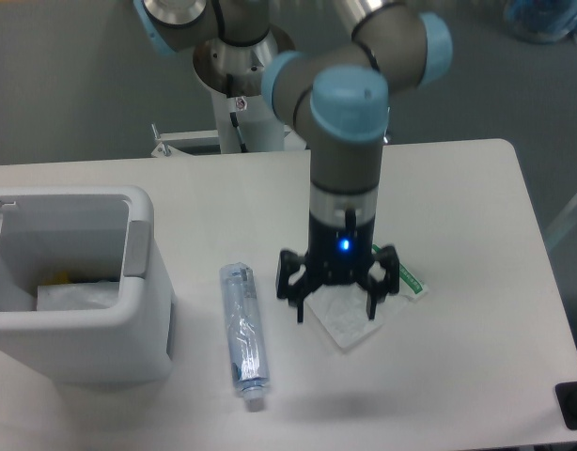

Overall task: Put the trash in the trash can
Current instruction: 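Move the gripper over the clear plastic bottle and lower toward it, then close the gripper on the clear plastic bottle and lift it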

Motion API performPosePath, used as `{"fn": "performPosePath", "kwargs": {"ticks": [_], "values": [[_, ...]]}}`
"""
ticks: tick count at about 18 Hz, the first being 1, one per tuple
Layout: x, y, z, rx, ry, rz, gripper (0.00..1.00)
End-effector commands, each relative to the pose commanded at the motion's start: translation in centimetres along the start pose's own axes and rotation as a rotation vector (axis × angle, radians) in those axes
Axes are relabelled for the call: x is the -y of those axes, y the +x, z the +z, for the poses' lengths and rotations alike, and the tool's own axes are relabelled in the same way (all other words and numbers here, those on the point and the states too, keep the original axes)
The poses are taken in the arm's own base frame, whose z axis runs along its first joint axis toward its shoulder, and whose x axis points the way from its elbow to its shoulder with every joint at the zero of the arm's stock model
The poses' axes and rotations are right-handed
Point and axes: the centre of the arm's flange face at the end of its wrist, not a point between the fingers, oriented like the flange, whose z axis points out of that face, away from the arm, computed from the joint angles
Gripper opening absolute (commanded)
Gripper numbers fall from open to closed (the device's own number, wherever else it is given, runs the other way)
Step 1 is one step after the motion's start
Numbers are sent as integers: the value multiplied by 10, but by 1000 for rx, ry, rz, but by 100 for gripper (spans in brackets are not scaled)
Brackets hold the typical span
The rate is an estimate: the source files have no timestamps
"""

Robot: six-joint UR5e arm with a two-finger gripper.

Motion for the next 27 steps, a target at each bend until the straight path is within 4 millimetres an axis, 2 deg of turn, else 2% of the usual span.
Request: {"fn": "performPosePath", "kwargs": {"ticks": [1, 2, 6, 8, 12, 15, 17, 22, 24, 27], "values": [[3, 0, 22, -7, -21, 1, 100], [4, 2, 34, -14, -33, 1, 100], [5, 3, 72, -36, -71, -9, 100], [5, 16, 89, -45, -89, -12, 100], [4, 27, 101, -59, -104, -11, 100], [0, 48, 123, -71, -134, -11, 100], [6, 56, 135, -75, -137, -6, 100], [-6, 75, 159, -90, -180, 13, 100], [-8, 75, 164, -76, -191, 15, 100], [-13, 87, 169, -77, -206, 32, 100]]}}
